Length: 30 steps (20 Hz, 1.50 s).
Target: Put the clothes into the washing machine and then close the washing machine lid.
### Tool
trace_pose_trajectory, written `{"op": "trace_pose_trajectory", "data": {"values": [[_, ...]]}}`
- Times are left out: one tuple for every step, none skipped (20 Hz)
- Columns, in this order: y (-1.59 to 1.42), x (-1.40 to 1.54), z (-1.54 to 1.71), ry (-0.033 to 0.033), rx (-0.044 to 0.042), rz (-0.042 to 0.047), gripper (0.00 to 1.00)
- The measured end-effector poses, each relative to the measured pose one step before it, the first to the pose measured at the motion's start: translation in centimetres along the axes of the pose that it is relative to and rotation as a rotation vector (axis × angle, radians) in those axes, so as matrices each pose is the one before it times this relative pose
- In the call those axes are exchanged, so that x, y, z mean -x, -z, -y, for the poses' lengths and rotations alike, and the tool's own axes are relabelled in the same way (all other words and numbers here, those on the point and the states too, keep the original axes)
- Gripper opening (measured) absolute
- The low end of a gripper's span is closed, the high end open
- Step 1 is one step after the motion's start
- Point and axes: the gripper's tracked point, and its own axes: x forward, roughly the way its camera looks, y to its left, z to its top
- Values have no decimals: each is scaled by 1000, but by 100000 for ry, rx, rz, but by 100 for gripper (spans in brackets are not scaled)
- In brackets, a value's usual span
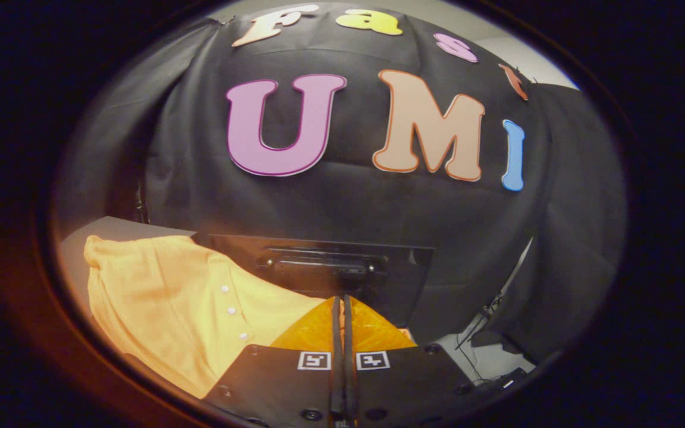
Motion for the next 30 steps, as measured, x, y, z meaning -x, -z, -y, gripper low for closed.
{"op": "trace_pose_trajectory", "data": {"values": [[424, -324, 462, 687, -154, -1111, 1], [732, -215, 226, -404, -305, -2001, 5], [33, -88, 168, -240, -1001, 720, 8], [143, -132, 90, 351, -1077, 664, 12], [-109, 50, 107, -138, -1469, 793, 11], [-107, 20, -49, -426, -1256, 477, 11], [-33, -37, -65, -181, -526, 16, 11], [-25, 75, -72, -118, 78, 67, 11], [-93, 70, -109, -240, 385, 139, 11], [-49, 104, -52, -123, 393, 90, 11], [-136, 54, -36, -4, 245, 46, 11], [-24, -35, -134, -207, 34, 45, 11], [-57, -166, -77, -47, -51, 51, 11], [12, 46, -88, 152, 32, -3, 11], [-224, -30, -108, 18, -69, 466, 11], [-93, -138, -179, -231, -120, 64, 14], [-287, -266, -128, -215, -339, 383, 21], [-233, 38, -127, -353, -804, 535, 26], [-413, -135, -239, -425, -583, 440, 26], [-82, -266, -481, -1370, -422, 455, 33], [-336, -240, -367, -756, -57, 214, 39], [-300, -296, -277, -539, 164, 218, 46], [-408, -255, -336, -679, 20, 456, 52], [-261, -289, -275, -284, 188, 494, 59], [-594, -273, -308, -457, 163, 378, 65], [-430, -381, -277, -198, 58, 787, 72], [-636, -452, -352, -782, -251, 1019, 78], [-614, -633, -378, -918, -116, 847, 82], [-568, -617, -448, -657, -18, 478, 87], [-799, -683, -316, -246, 99, 644, 91]]}}
